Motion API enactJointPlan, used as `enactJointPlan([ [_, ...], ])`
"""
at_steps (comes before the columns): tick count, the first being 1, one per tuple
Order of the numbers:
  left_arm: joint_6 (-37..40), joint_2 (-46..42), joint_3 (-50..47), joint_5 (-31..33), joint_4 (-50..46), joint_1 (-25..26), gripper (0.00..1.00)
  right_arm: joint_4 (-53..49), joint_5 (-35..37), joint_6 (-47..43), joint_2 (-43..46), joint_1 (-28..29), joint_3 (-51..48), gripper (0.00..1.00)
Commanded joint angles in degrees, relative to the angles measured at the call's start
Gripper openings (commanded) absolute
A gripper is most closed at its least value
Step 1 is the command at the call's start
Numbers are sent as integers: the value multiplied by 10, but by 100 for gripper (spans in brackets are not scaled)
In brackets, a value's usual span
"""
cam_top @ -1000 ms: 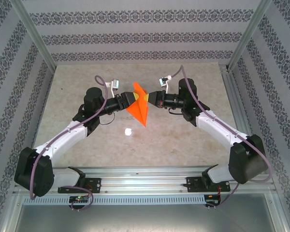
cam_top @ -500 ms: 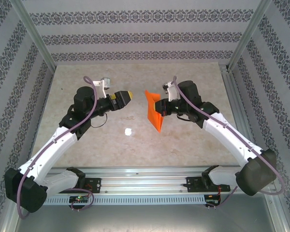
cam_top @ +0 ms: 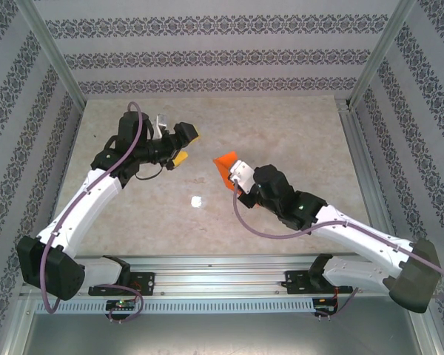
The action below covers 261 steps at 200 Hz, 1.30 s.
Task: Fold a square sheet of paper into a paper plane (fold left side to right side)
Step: Turn over the paper at the center of the table.
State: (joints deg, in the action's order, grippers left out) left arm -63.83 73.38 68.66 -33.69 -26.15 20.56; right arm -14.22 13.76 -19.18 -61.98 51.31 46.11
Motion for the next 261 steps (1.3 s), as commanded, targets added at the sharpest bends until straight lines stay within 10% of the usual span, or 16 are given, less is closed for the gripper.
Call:
enactJointPlan([
  [1, -55, 6, -3, -30, -51, 11, 93, 96, 162, -156, -10, 38, -15, 3],
  [70, -96, 74, -12, -53, -29, 48, 93, 125, 206, -223, -54, 73, -20, 3],
  [261, -110, 147, 10, -45, 28, 92, 14, 108, 189, -213, -86, 73, -14, 4],
])
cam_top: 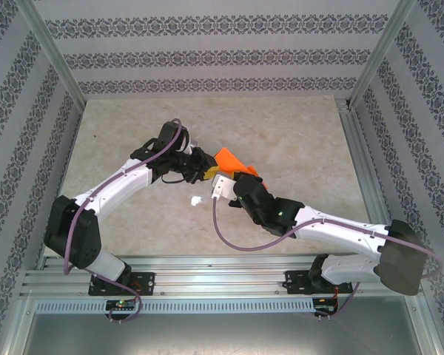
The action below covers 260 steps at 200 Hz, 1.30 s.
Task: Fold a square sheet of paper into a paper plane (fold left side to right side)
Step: Turn over the paper at the center of the table.
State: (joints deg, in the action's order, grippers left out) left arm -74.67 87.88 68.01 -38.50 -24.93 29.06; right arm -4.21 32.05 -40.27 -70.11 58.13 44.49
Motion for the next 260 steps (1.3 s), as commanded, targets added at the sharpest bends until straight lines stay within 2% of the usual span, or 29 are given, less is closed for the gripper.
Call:
enactJointPlan([
  [1, -2, 2, 17, 4, 15, 7, 13, 8, 6, -2, -5, 5, 2, 4],
  [25, 2, 2, 18, 6, 14, 7, 6, 4, -4, 7, -2, 5, 2, 9],
  [38, 11, 1, 20, 9, 10, 7, 4, -9, -18, 24, 8, 4, 4, 18],
  [55, 43, -1, 30, 33, -10, 6, 0, -53, -74, 77, 39, -12, 16, 39],
  [63, 60, -2, 35, 49, -22, 5, 0, -76, -122, 114, 61, -29, 22, 50],
  [76, 86, -5, 39, 68, -29, 3, 0, -99, -209, 176, 102, -70, 22, 66],
  [85, 97, -8, 39, 74, -25, 1, 0, -99, -270, 218, 129, -108, 10, 82],
  [98, 102, -9, 38, 76, -17, 0, 0, -86, -350, 264, 162, -165, -16, 97],
  [121, 99, -9, 35, 75, -10, 0, 0, -44, -456, 332, 187, -264, -68, 98],
  [134, 99, -9, 36, 77, -13, 0, 0, -1, -479, 353, 190, -293, -104, 98],
  [153, 98, -8, 39, 74, -16, 0, 0, 90, -482, 367, 188, -301, -153, 98],
  [173, 97, -9, 41, 71, -16, 0, 0, 235, -494, 403, 169, -314, -218, 98],
  [191, 99, -12, 41, 70, -18, 0, 0, 357, -533, 427, 126, -337, -267, 98],
  [207, 99, -12, 44, 67, -20, -1, 0, 390, -555, 414, 83, -342, -272, 98],
  [260, 88, -18, 40, 50, -8, -1, 0, 461, -553, 355, -27, -337, -261, 98],
])
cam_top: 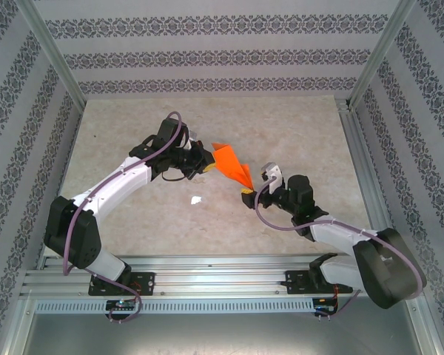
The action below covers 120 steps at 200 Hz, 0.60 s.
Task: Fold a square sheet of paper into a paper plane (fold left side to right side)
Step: Turn over the paper at the center of the table.
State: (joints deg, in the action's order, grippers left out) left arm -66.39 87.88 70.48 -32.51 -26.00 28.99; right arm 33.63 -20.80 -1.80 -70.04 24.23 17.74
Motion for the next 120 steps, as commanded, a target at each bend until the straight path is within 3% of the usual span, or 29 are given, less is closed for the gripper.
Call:
enactJointPlan([
  [1, 5, -18, 16, -10, 3, 0, 0, 82, -25, -30, -29, 3, 7, 98],
  [79, 7, -19, 22, -14, -4, -1, 0, 108, -11, -87, -98, 40, 45, 98],
  [120, 14, -24, 23, -14, -12, -1, 0, 79, -37, -81, -108, 36, 68, 81],
])
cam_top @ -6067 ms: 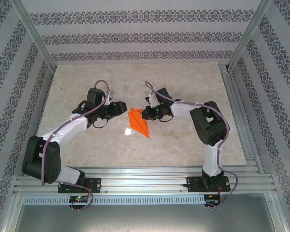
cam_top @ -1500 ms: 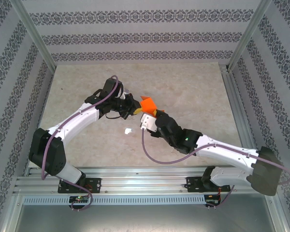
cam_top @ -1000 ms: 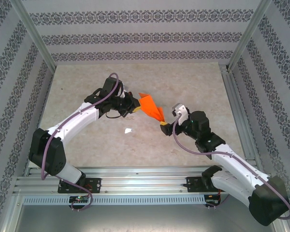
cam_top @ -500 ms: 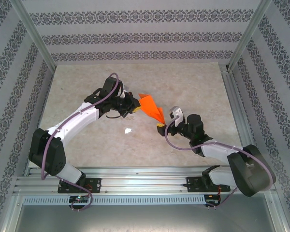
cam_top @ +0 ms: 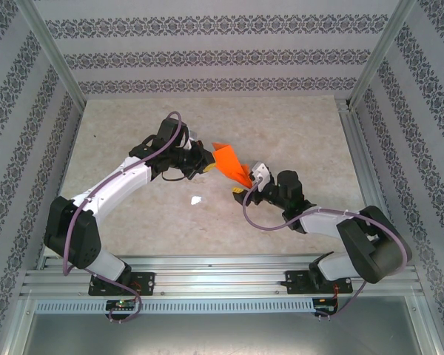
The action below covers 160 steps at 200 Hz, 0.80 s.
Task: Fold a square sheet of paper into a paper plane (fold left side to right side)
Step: Turn over the paper at the center of the table.
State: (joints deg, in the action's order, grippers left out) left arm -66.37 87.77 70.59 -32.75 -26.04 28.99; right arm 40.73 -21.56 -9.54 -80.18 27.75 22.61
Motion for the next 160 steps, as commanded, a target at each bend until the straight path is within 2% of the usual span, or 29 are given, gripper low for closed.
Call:
enactJointPlan([
  [1, 14, -22, 23, -12, -12, -1, 0, 8, -31, -3, -7, 1, 19, 80],
  [31, 18, -23, 23, -13, -15, -1, 0, -11, -53, 4, -6, -3, 24, 56],
  [72, 25, -23, 22, -8, -22, -2, 0, -34, -64, 4, 1, -3, 27, 35],
  [125, 30, -15, 20, -6, -26, -4, 2, -79, -52, -17, 26, -2, 30, 21],
  [160, 34, -12, 19, -4, -31, -10, 13, -114, -34, -36, 49, 0, 31, 13],
])
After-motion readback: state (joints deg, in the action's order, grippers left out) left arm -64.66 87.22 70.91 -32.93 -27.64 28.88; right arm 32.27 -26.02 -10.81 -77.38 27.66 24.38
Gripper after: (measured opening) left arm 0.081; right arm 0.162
